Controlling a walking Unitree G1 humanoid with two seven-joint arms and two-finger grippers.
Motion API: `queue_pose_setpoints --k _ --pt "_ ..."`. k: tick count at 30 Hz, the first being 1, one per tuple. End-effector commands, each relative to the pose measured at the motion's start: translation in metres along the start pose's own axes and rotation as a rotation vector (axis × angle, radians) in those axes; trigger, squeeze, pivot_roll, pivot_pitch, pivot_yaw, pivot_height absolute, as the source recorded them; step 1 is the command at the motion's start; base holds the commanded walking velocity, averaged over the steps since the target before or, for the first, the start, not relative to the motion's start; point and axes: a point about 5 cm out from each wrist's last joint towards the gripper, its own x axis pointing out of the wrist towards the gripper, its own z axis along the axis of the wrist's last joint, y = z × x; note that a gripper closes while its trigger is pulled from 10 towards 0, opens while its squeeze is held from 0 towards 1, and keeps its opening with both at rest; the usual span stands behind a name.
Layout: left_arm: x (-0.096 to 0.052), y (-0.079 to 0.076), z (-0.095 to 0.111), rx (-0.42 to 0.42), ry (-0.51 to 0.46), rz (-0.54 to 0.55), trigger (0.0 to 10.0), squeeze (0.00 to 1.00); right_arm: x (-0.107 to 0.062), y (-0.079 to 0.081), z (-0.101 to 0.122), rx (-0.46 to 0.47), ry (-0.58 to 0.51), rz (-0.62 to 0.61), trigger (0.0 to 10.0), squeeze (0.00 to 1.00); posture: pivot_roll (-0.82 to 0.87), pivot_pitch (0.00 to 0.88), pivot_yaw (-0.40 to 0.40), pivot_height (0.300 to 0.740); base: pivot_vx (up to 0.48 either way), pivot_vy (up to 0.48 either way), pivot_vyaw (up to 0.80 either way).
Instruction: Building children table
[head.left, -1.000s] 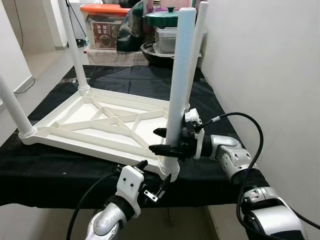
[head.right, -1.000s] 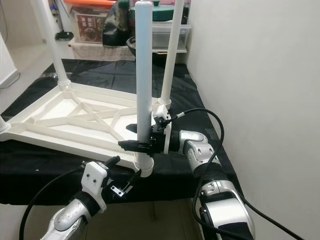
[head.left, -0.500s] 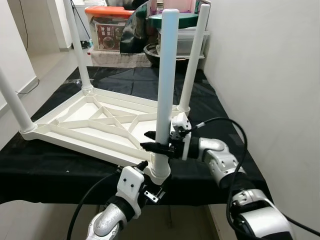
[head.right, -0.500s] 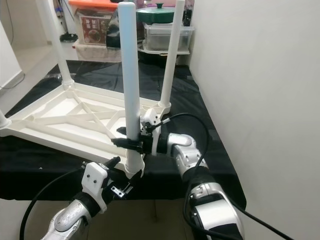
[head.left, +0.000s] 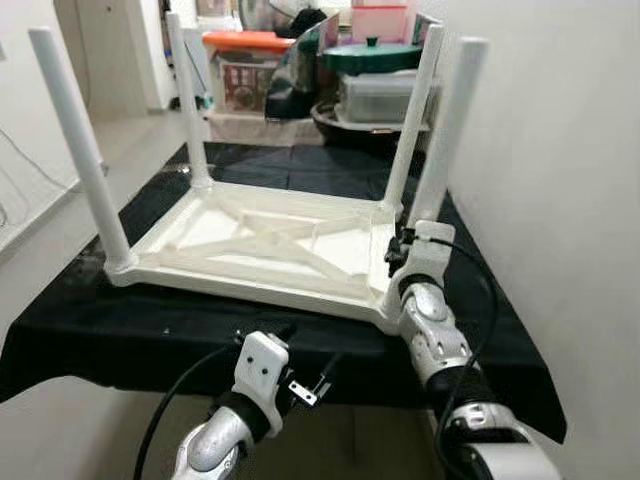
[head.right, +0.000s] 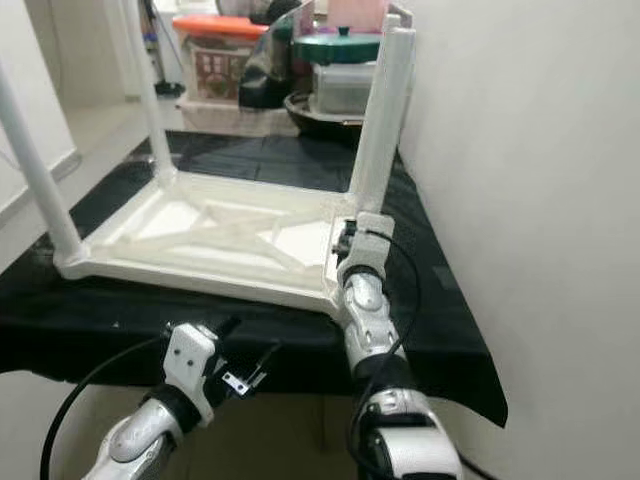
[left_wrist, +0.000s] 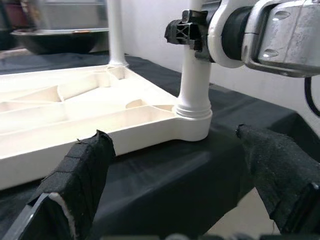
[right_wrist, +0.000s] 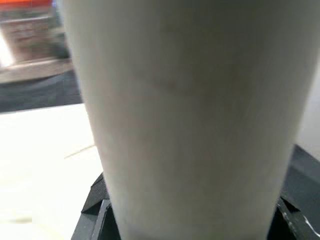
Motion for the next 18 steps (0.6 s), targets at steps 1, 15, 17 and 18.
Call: queue_pose_setpoints --k 1,15,17,18 --pt "0.001 -0.001 0.000 0.002 0.001 -0.005 10.0 0.00 -0.007 -0.002 -0.023 0.137 0.124 -0.091 0.0 0.00 0.05 0.010 -0.056 0.740 0.000 0.000 0.00" --pt "0.002 0.000 0.000 0.002 0.001 -0.007 10.0 0.00 0.005 0.005 0.007 0.102 -0.016 0.201 10.0 0.00 0.06 0.013 -0.056 0.740 0.000 0.000 0.00" --pt "0.002 0.001 0.001 0.002 0.000 -0.005 10.0 0.00 0.007 0.006 0.007 0.089 0.045 0.517 10.0 0.00 0.06 0.013 -0.056 0.740 0.000 0.000 0.00" --pt "0.002 0.001 0.001 0.002 0.000 -0.005 10.0 0.00 0.007 0.006 0.007 0.089 0.045 0.517 10.0 0.00 0.06 0.013 -0.056 0.740 0.000 0.000 0.00"
